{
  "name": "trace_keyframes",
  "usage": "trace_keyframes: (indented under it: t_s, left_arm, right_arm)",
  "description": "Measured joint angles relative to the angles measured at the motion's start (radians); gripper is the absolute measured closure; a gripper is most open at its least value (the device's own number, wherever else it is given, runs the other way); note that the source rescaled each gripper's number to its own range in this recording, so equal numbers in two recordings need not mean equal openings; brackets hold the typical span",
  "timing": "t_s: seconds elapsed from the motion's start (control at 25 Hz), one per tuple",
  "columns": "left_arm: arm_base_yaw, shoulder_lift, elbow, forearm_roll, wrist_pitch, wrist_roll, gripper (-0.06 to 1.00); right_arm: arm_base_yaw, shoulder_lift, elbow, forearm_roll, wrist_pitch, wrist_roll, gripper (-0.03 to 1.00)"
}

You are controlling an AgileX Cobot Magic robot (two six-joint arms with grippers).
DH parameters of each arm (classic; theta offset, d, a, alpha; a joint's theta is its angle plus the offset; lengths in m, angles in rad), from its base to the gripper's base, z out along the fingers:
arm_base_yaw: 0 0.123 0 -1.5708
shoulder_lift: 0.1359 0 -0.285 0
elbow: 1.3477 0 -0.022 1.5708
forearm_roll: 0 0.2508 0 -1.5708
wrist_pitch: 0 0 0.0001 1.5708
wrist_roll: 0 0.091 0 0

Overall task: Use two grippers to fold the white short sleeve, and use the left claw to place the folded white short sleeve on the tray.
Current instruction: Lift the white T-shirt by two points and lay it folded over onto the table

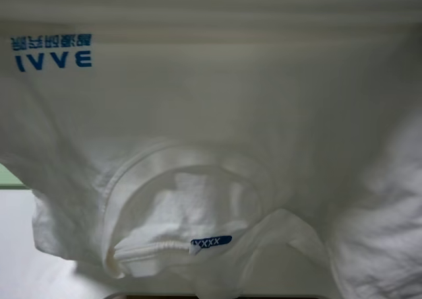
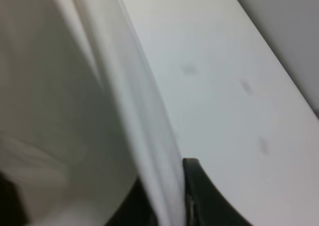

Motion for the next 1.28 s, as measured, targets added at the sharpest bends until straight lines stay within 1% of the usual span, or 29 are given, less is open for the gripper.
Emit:
trace_keyframes:
  t_s: [0.12, 0.2, 0.24, 0.28, 0.32, 0.4, 0.44, 0.52, 0.56, 0.64, 0.76, 0.88, 0.92, 1.04, 1.16, 1.28]
  left_arm:
    - [0.000, 0.079, 0.009, 0.050, -0.014, 0.000, 0.94]
    - [0.000, 0.144, 0.010, 0.098, -0.057, 0.001, 0.94]
    - [0.000, 0.175, 0.010, 0.129, -0.084, 0.002, 0.94]
    - [0.000, 0.230, 0.010, 0.188, -0.127, 0.002, 0.94]
    - [0.000, 0.300, 0.010, 0.244, -0.195, 0.002, 0.94]
    - [0.004, 0.410, 0.010, 0.321, -0.284, 0.001, 0.94]
    - [0.010, 0.454, 0.010, 0.350, -0.317, 0.000, 0.94]
    - [0.030, 0.541, 0.010, 0.388, -0.423, -0.001, 0.94]
    - [0.044, 0.583, 0.010, 0.403, -0.476, -0.004, 0.94]
    - [0.076, 0.663, 0.010, 0.437, -0.598, -0.025, 0.94]
    - [0.116, 0.779, 0.010, 0.488, -0.764, -0.081, 0.94]
    - [0.124, 0.848, 0.010, 0.508, -0.826, -0.127, 0.94]
    - [0.124, 0.866, 0.010, 0.510, -0.837, -0.141, 0.94]
    - [0.118, 0.892, 0.014, 0.510, -0.849, -0.184, 0.94]
    - [0.117, 0.891, 0.041, 0.501, -0.864, -0.202, 0.94]
    - [0.116, 0.891, 0.090, 0.495, -0.884, -0.207, 0.94]
  right_arm:
    - [0.005, 0.112, 0.003, -0.133, -0.017, -0.004, 0.92]
    - [0.008, 0.195, 0.003, -0.222, -0.058, -0.007, 0.92]
    - [0.005, 0.229, 0.003, -0.268, -0.090, -0.008, 0.92]
    - [-0.002, 0.265, 0.003, -0.292, -0.116, -0.009, 0.92]
    - [-0.015, 0.294, 0.003, -0.317, -0.144, -0.012, 0.92]
    - [-0.061, 0.359, 0.003, -0.340, -0.219, -0.019, 0.92]
    - [-0.109, 0.411, 0.003, -0.351, -0.270, -0.024, 0.92]
    - [-0.198, 0.498, 0.003, -0.365, -0.376, -0.030, 0.92]
    - [-0.226, 0.519, 0.003, -0.369, -0.412, -0.035, 0.92]
    - [-0.311, 0.611, 0.003, -0.380, -0.540, -0.045, 0.92]
    - [-0.375, 0.675, 0.005, -0.393, -0.672, -0.048, 0.92]
    - [-0.423, 0.728, 0.005, -0.409, -0.773, -0.048, 0.92]
    - [-0.427, 0.735, 0.005, -0.413, -0.786, -0.048, 0.92]
    - [-0.433, 0.742, 0.005, -0.398, -0.778, -0.048, 0.92]
    - [-0.433, 0.742, 0.019, -0.383, -0.761, -0.048, 0.92]
    - [-0.433, 0.742, 0.070, -0.380, -0.765, -0.049, 0.92]
